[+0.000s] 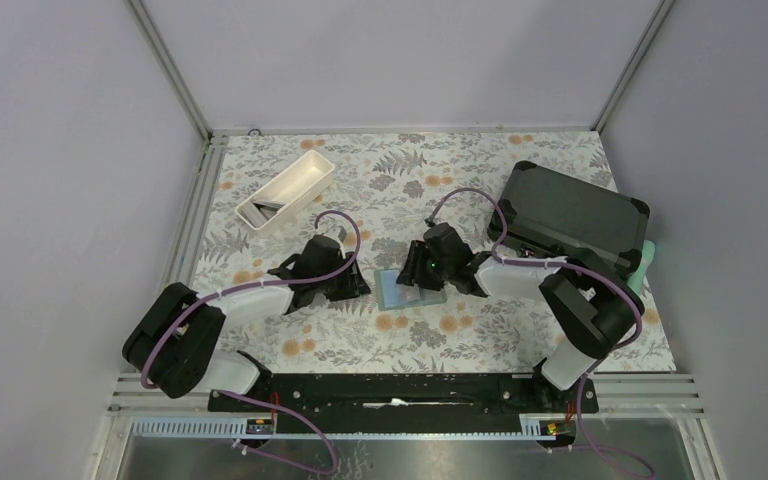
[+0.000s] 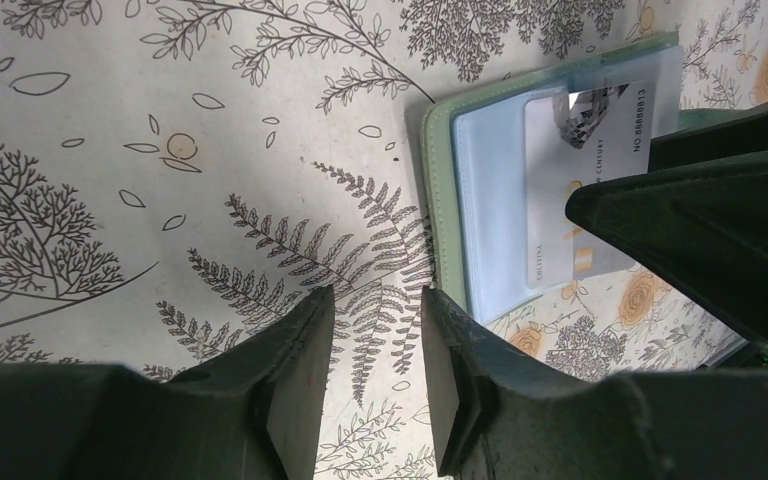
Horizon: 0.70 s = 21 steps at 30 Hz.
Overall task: Put the credit cards into the card holder
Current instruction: Insert the credit card into the card holder.
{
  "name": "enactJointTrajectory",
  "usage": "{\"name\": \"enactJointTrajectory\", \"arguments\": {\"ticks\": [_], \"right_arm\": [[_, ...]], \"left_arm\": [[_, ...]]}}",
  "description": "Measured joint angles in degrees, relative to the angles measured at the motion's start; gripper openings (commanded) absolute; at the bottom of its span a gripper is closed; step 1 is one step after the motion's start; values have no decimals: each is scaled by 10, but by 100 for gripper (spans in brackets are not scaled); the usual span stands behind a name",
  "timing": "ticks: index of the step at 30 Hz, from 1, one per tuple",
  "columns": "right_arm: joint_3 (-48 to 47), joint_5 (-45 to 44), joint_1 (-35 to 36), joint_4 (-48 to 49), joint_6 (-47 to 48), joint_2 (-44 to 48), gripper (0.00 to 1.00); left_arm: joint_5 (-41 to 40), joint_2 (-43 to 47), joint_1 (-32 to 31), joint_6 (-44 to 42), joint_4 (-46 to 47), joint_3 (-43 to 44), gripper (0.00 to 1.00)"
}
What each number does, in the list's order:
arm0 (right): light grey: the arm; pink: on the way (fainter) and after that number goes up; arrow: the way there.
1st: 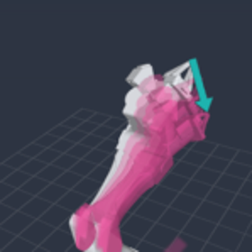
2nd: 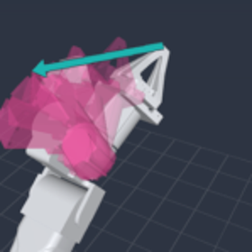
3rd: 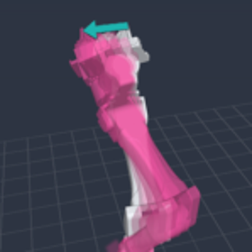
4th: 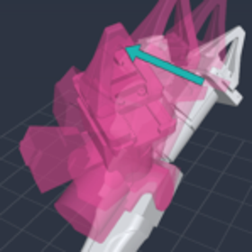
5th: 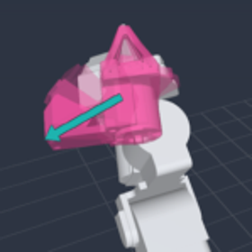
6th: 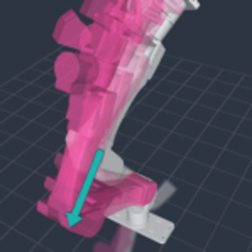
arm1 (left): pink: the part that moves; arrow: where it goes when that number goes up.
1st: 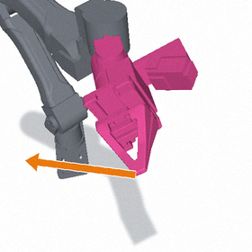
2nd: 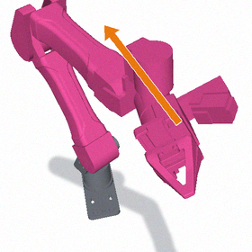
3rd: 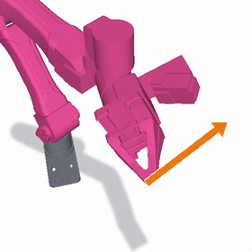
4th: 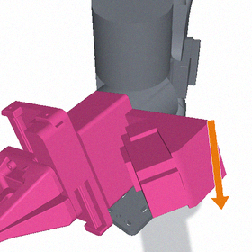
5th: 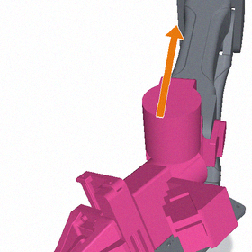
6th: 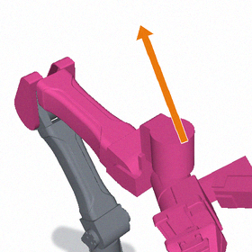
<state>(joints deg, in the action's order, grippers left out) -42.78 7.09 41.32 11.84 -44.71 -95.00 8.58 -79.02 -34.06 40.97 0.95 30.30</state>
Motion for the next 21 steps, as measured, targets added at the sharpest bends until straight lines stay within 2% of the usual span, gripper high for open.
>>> {"name": "enactJointTrajectory", "arguments": {"ticks": [11,21], "right_arm": [[-31,-67,10,-99,64,16,54],[-42,-107,19,-152,105,30,61]], "left_arm": [[4,3,0,7,4,2,40],[24,2,-5,30,34,16,40]]}}
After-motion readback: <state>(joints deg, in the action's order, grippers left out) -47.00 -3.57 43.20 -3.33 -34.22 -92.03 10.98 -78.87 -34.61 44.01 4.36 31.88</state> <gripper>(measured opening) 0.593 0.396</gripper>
